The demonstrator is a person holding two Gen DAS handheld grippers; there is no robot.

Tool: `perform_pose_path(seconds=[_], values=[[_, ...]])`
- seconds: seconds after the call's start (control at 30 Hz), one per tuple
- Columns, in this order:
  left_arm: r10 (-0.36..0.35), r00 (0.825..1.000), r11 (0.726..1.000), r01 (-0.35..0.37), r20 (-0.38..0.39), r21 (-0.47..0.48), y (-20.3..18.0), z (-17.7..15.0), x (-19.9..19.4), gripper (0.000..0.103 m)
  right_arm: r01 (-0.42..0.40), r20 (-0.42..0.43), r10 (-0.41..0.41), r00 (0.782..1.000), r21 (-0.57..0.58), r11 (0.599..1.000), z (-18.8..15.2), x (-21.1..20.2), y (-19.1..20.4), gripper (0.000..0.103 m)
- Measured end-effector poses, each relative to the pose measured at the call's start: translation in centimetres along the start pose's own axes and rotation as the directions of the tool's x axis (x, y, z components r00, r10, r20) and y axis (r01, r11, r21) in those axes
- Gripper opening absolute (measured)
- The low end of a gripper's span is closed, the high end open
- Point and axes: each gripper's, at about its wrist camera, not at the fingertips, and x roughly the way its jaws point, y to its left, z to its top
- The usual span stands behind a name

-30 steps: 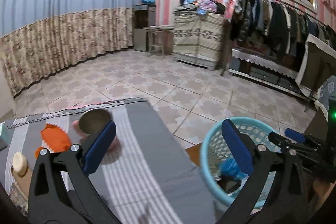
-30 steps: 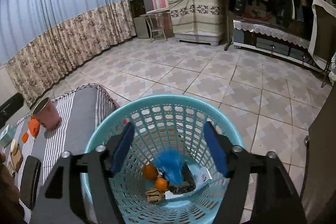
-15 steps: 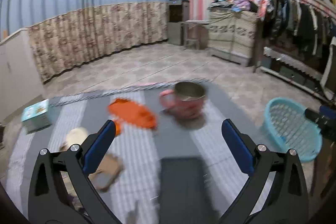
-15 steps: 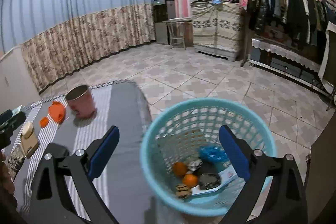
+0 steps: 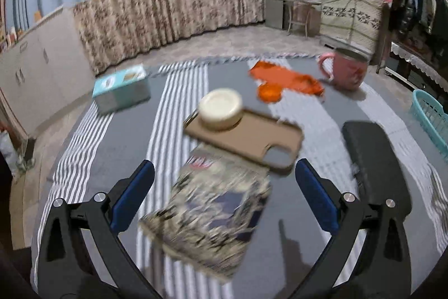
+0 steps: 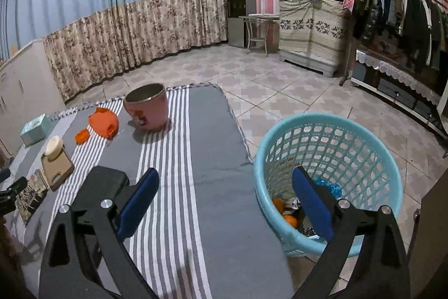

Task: Collect trash
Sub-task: 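Move the left tool to the printed snack bag and close on it, then grasp the orange cloth with the right tool while the left holds the snack bag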

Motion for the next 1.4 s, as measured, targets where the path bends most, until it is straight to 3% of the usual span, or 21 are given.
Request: perform_pose_path(seconds=[0.37,0.47,0.57,0.7,0.8,1.03,1.23,1.4], values=[[-0.062,0.987,0.997,0.055,-0.148,-0.051,3.6,-1.9,3.2,0.078,0.021,-0.032,-0.023,0.999,-0.061,0.998,-0.5,1.1,1.4,0.094],[-0.113,0.974,0.992,0.1,-0.194,-0.074,4.0,-2.3,4.2,0.066,0.018,-0.041,-0.02,0.999,-0.068,0.998,-0.6,1.5,1.8,0.094],[-0.132,0.974,0.991,0.124,-0.187,-0.053,3.6,-2.4,4.0,0.054,0.017,-0.05,-0.021,0.999,-0.075,0.997,-0.8,1.7,2.1,0.094],[-0.145,0.973,0.989,0.139,-0.179,-0.046,3.6,-2.5,3.7,0.024,0.023,-0.045,-0.027,0.999,-0.081,0.996,-0.9,1.8,2.5,0.094],[-0.15,0.975,0.988,0.144,-0.163,-0.046,3.8,-2.5,3.2,0.011,0.022,-0.047,-0.026,0.999,-0.083,0.996,-1.0,1.9,2.7,0.094],[-0.099,0.994,0.995,0.099,-0.055,0.001,3.8,-1.4,0.3,0.008,0.025,-0.031,-0.029,0.999,-0.1,0.995,-0.8,1.8,3.5,0.094],[-0.086,0.995,0.996,0.085,0.056,0.016,4.3,1.6,-1.6,0.007,0.02,-0.02,-0.022,1.0,-0.105,0.994,-0.5,1.6,4.2,0.094],[-0.077,0.99,0.996,0.08,0.118,-0.023,4.9,4.8,-0.5,0.007,-0.007,-0.034,0.003,0.999,-0.112,0.994,-0.2,2.1,5.5,0.094]])
